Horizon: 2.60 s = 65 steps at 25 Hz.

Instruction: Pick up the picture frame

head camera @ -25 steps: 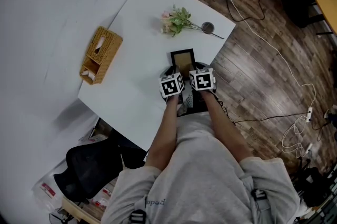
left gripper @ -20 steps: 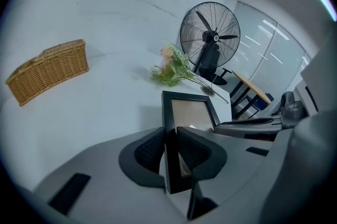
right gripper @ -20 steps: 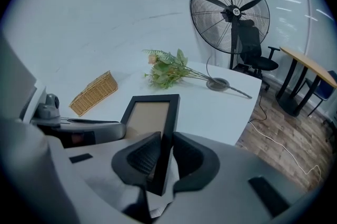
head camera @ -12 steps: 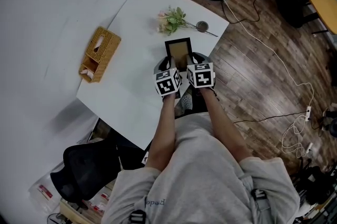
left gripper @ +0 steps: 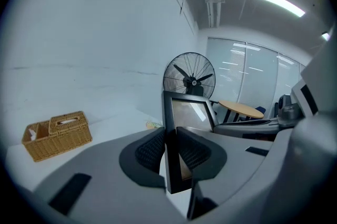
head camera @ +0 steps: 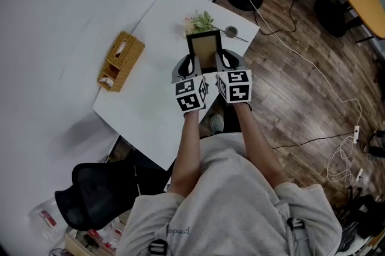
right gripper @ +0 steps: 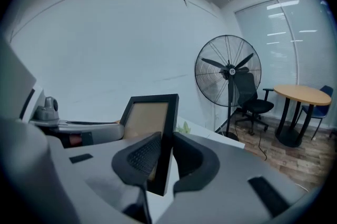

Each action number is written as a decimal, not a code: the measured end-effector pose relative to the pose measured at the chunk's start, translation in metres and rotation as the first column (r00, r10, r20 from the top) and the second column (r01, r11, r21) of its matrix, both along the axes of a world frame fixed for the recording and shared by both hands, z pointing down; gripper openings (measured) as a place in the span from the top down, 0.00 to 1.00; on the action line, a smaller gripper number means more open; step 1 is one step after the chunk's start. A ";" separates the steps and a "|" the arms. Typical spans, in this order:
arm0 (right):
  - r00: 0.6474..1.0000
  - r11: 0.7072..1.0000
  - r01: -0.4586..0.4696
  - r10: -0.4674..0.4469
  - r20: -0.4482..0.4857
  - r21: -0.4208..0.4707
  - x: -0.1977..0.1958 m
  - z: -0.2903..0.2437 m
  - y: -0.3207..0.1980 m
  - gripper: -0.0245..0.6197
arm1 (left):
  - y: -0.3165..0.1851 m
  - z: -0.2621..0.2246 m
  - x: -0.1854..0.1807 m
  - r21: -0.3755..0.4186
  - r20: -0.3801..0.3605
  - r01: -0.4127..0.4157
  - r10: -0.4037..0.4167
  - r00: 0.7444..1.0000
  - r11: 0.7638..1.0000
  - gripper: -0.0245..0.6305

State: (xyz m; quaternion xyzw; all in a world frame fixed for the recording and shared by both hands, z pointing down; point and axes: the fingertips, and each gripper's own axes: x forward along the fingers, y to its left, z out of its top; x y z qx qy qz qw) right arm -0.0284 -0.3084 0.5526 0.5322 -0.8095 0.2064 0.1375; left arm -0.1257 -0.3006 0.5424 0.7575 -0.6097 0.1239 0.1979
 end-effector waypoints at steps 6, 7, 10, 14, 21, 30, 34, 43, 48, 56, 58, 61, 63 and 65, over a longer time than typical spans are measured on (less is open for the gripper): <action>1.000 0.993 0.004 -0.004 0.000 0.121 -0.006 -0.049 0.006 0.85 | 0.006 -0.048 -0.005 0.087 0.023 -0.023 0.021 1.000 0.996 0.83; 1.000 0.990 0.005 -0.005 0.001 0.140 -0.006 -0.057 0.006 0.85 | 0.006 -0.055 -0.006 0.104 0.023 -0.025 0.022 0.999 0.994 0.83; 1.000 0.983 0.011 -0.013 0.009 0.182 -0.008 -0.076 0.007 0.85 | 0.008 -0.074 -0.008 0.147 0.019 -0.026 0.023 1.000 0.989 0.83; 1.000 0.979 0.019 -0.022 0.015 0.202 -0.012 -0.087 0.011 0.85 | 0.012 -0.086 -0.012 0.174 0.014 -0.023 0.021 1.000 0.984 0.83; 0.998 0.981 0.051 -0.057 0.028 0.187 -0.021 -0.080 0.013 0.84 | 0.015 -0.080 -0.021 0.167 0.012 -0.018 0.016 1.000 0.986 0.83; 0.998 0.984 0.054 -0.059 0.025 0.172 -0.025 -0.071 0.018 0.84 | 0.018 -0.072 -0.025 0.151 0.001 -0.030 0.030 1.000 0.988 0.83; 0.999 0.985 0.041 -0.045 0.026 0.166 -0.021 -0.069 0.019 0.84 | 0.019 -0.069 -0.021 0.145 -0.002 -0.037 0.038 0.999 0.989 0.83; 0.999 0.987 0.032 -0.036 0.025 0.156 -0.026 -0.067 0.022 0.84 | 0.021 -0.065 -0.027 0.134 -0.014 -0.040 0.042 0.999 0.990 0.83; 0.999 0.987 0.036 -0.040 0.020 0.157 -0.028 -0.066 0.024 0.84 | 0.023 -0.063 -0.028 0.132 -0.022 -0.037 0.040 0.999 0.991 0.83; 0.999 0.987 0.027 -0.030 0.015 0.160 -0.026 -0.065 0.023 0.85 | 0.022 -0.062 -0.027 0.134 -0.020 -0.036 0.039 0.999 0.990 0.83; 0.999 0.987 0.025 -0.027 0.016 0.159 -0.026 -0.064 0.022 0.85 | 0.022 -0.061 -0.027 0.133 -0.021 -0.036 0.039 0.999 0.990 0.83; 0.999 0.987 0.022 -0.026 0.023 0.157 -0.026 -0.064 0.020 0.85 | 0.020 -0.061 -0.027 0.133 -0.021 -0.040 0.043 0.999 0.990 0.83; 0.999 0.988 0.022 -0.026 0.025 0.156 -0.027 -0.064 0.019 0.85 | 0.019 -0.061 -0.028 0.131 -0.021 -0.040 0.043 0.999 0.991 0.83; 0.999 0.988 0.023 -0.027 0.025 0.153 -0.028 -0.064 0.019 0.85 | 0.018 -0.061 -0.029 0.128 -0.022 -0.038 0.042 0.999 0.991 0.83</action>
